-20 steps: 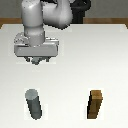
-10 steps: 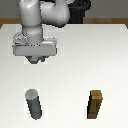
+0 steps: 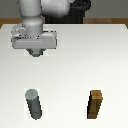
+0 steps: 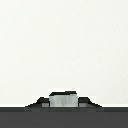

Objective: Put the loop with the handle onto the peg.

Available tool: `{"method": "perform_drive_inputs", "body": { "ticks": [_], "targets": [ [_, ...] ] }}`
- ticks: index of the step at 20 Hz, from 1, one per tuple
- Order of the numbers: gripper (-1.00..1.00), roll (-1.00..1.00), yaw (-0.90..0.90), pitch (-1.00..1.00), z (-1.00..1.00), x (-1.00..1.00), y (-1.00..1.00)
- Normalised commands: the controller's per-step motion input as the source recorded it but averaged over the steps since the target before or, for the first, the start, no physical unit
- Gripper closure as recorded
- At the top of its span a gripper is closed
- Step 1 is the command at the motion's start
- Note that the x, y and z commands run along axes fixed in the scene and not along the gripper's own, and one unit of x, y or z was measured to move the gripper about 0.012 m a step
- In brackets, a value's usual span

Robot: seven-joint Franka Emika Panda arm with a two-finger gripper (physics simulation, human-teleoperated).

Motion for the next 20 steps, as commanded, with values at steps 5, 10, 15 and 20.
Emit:
{"method": "perform_drive_inputs", "body": {
  "ticks": [5,10,15,20],
  "targets": [
    [1.00,0.00,0.00,0.00,1.00,0.00,0.00],
    [1.00,0.00,-0.03,0.00,0.40,0.00,0.00],
    [1.00,0.00,-0.89,0.00,0.00,0.00,0.00],
    [1.00,0.00,-0.87,0.00,0.00,0.00,0.00]
  ]
}}
